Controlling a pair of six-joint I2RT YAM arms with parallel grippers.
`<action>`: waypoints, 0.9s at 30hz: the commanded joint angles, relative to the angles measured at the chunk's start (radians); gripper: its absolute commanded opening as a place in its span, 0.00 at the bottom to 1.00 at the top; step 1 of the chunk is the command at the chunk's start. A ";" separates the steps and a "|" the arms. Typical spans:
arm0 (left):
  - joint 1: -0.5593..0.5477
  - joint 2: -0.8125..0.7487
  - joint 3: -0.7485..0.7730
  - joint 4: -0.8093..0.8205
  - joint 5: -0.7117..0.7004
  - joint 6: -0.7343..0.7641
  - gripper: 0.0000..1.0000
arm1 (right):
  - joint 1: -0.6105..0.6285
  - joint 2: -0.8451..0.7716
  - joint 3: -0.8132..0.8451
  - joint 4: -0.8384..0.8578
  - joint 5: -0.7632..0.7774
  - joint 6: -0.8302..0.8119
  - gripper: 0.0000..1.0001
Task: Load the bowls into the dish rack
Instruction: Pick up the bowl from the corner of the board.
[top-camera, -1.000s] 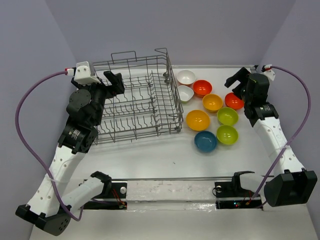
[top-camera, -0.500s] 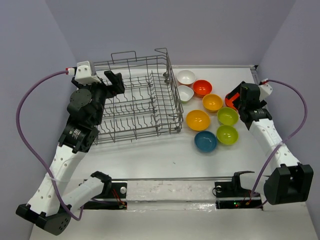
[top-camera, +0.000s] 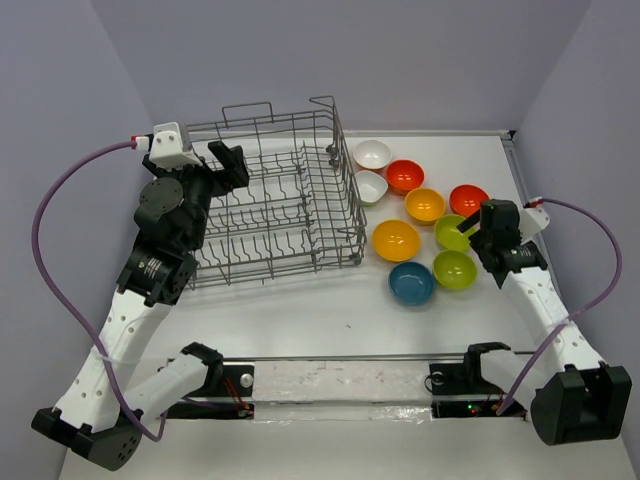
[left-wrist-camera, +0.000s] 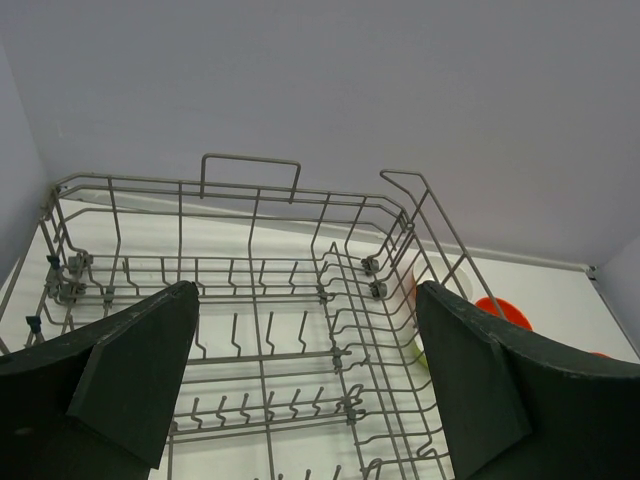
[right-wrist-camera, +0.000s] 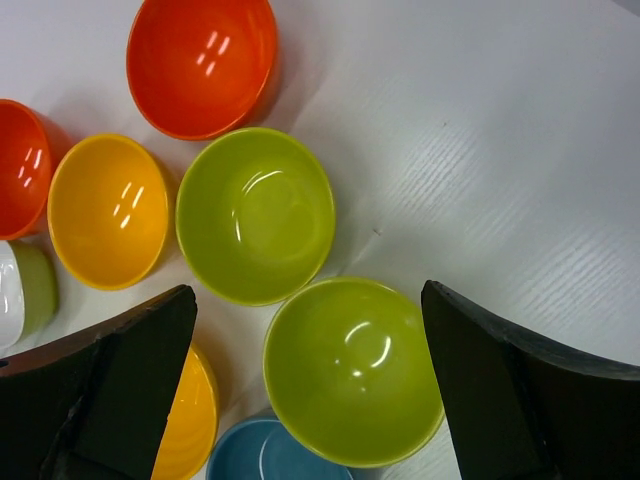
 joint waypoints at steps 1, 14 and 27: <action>0.002 -0.005 -0.006 0.056 -0.008 0.013 0.99 | -0.004 -0.038 -0.021 -0.051 0.028 0.048 0.99; 0.002 0.001 -0.009 0.056 -0.009 0.016 0.99 | -0.004 0.083 -0.019 0.043 0.032 0.057 0.91; 0.002 0.010 -0.007 0.056 -0.008 0.015 0.99 | -0.032 0.170 -0.004 0.142 0.036 0.056 0.77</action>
